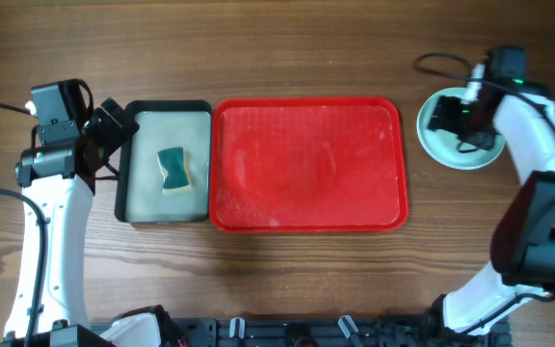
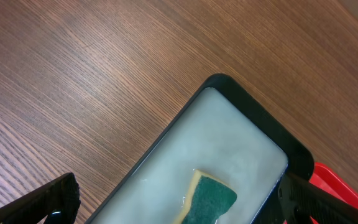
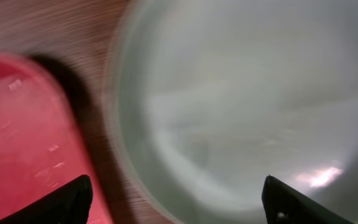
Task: Clean dirty plates on tray and stack at the side
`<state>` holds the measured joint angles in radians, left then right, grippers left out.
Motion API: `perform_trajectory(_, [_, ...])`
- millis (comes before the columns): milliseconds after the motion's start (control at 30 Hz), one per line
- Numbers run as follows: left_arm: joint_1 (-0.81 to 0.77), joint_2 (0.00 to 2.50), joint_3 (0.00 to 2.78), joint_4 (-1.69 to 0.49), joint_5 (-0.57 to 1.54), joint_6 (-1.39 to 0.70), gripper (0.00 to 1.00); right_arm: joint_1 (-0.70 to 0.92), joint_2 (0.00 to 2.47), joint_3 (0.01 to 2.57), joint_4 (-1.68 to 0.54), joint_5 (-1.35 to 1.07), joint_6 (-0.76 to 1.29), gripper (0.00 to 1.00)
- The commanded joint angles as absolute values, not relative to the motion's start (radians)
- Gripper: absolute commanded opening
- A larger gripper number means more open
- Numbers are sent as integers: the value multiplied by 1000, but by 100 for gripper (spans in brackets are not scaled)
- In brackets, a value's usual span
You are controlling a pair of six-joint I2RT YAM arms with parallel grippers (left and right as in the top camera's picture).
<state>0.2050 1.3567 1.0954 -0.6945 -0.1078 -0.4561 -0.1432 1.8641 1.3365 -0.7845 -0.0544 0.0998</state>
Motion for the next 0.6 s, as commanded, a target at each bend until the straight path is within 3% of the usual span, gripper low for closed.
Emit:
perform_trajectory(0, [211, 1355, 1111, -692, -118, -469, 100, -32, 1860, 1333, -770, -84, -51, 89])
perform_trajectory(200, [211, 1355, 1111, -692, -118, -469, 100, 89, 1860, 1333, -752, -84, -53, 90])
perform_trajectory(267, [211, 1355, 1111, -692, -117, -468, 100, 111, 1860, 1333, -752, -84, -52, 99])
perform_trajectory(567, [211, 1355, 1111, -692, -117, -468, 100, 121, 1860, 1333, -715, -84, -50, 100])
